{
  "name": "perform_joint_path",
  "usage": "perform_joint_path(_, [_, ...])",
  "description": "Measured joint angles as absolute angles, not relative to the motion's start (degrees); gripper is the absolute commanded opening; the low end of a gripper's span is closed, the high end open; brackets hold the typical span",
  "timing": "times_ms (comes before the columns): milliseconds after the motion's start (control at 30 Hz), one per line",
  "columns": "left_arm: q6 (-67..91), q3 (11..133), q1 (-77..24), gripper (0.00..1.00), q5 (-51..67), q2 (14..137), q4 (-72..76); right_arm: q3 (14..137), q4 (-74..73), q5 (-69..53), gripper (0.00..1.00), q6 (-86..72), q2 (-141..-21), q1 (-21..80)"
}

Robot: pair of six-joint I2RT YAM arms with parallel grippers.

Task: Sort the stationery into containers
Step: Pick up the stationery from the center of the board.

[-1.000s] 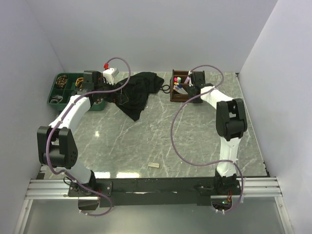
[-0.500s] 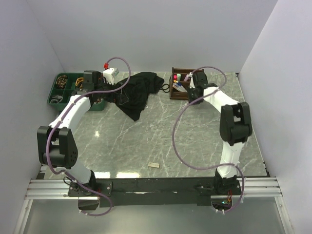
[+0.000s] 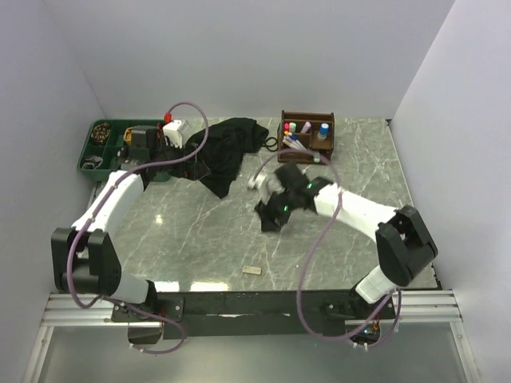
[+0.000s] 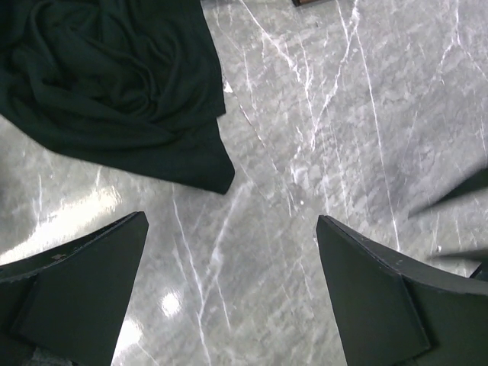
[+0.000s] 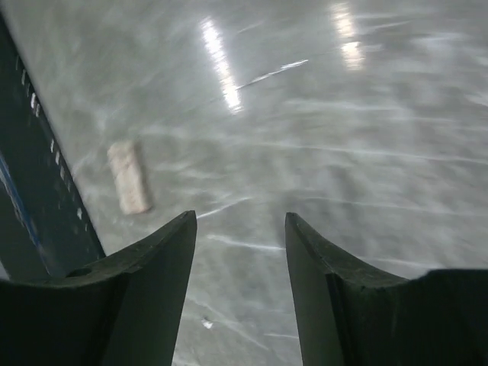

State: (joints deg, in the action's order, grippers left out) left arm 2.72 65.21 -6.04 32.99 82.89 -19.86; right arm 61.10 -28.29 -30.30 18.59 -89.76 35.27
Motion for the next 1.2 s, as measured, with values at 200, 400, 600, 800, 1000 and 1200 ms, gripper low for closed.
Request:
perform_joint_path(200, [2.7, 60.9, -4.4, 0.99, 32.0, 76.3, -20.0, 51.7, -28.3, -28.4, 0.63, 25.6, -83.7, 44.4])
perform_joint_path(400, [2.8, 58.6, -1.7, 0.99, 30.1, 72.4, -19.9, 47.1, -26.0, -25.5, 0.67, 26.7, -80.8, 50.9])
perform_joint_path(600, [3.9, 58.1, -0.6, 0.99, 25.4, 71.2, -20.0, 44.3, -21.3, -20.1, 0.66, 23.3, -80.7, 57.8])
perform_joint_path(800, [4.6, 58.1, -0.4, 0.99, 22.6, 69.6, -20.0, 44.2, -18.3, -14.3, 0.66, 20.9, -81.4, 62.7])
perform_joint_path(1000, [5.3, 57.3, -0.4, 0.99, 22.1, 66.5, -19.9, 44.2, -17.0, -11.2, 0.66, 20.3, -84.8, 64.3])
perform_joint_path(1200, [5.3, 56.4, -0.4, 0.99, 22.1, 65.4, -20.0, 44.5, -16.7, -9.8, 0.63, 20.2, -87.5, 65.3])
